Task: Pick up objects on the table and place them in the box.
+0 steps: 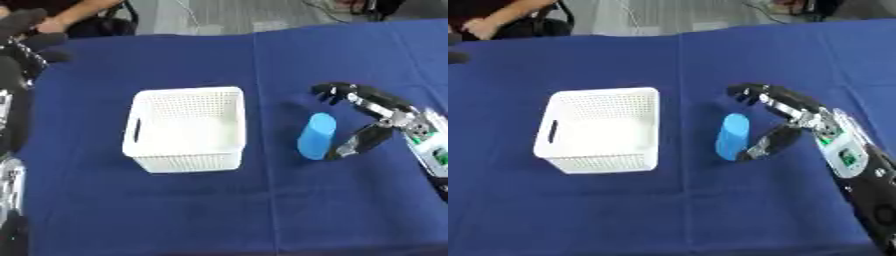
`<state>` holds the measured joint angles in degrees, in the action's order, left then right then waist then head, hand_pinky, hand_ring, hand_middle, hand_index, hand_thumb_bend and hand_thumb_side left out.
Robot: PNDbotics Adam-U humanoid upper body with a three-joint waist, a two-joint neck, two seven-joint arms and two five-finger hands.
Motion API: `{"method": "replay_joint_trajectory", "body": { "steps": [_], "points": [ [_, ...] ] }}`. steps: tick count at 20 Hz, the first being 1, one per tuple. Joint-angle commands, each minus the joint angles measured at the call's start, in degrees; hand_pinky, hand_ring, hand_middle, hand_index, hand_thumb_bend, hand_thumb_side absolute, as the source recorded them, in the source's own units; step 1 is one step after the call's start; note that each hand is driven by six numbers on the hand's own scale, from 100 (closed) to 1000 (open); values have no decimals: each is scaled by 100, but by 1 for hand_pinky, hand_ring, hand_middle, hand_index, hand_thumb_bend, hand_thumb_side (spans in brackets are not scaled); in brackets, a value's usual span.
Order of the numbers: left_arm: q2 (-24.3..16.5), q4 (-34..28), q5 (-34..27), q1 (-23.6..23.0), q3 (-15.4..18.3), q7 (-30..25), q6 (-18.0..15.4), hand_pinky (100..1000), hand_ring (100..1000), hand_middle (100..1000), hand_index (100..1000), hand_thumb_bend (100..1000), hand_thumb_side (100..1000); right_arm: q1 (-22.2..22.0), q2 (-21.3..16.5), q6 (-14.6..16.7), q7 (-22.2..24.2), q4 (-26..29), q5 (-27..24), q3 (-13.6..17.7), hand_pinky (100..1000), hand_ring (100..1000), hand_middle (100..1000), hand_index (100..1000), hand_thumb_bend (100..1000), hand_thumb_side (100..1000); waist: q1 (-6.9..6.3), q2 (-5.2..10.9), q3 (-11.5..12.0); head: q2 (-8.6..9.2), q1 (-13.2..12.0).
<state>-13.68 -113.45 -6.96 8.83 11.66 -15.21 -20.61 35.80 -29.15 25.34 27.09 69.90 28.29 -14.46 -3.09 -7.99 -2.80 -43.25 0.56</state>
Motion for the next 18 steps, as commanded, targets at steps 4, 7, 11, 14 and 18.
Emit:
{"method": "replay_joint_trajectory", "body": {
  "steps": [4, 7, 11, 14, 18],
  "points": [
    [-59, -114, -40, 76, -3, -22, -8, 739, 773, 902, 934, 1000, 767, 125, -99, 33, -3, -54, 160, 73, 763, 829, 888, 1000, 925, 435, 8, 58, 8, 79, 51],
    [-60, -114, -40, 81, -4, -23, -9, 739, 773, 902, 934, 1000, 766, 107, -80, 71, 11, -94, 271, 52, 768, 828, 884, 1000, 928, 424, 7, 57, 10, 78, 47],
    [-61, -114, -45, 86, -4, -22, -10, 739, 773, 902, 934, 1000, 765, 90, -54, 116, 16, -129, 373, 32, 768, 827, 882, 1000, 928, 415, 5, 60, 13, 75, 45],
    [-61, -114, -49, 89, -8, -24, -11, 739, 773, 902, 933, 1000, 765, 77, -38, 143, 22, -154, 418, 13, 769, 825, 877, 1000, 929, 410, 5, 62, 13, 75, 42],
    [-62, -114, -53, 97, -11, -26, -11, 739, 773, 902, 932, 1000, 765, 55, -20, 187, 44, -159, 473, -25, 770, 822, 872, 993, 929, 405, 4, 64, 11, 74, 44]
  ]
}}
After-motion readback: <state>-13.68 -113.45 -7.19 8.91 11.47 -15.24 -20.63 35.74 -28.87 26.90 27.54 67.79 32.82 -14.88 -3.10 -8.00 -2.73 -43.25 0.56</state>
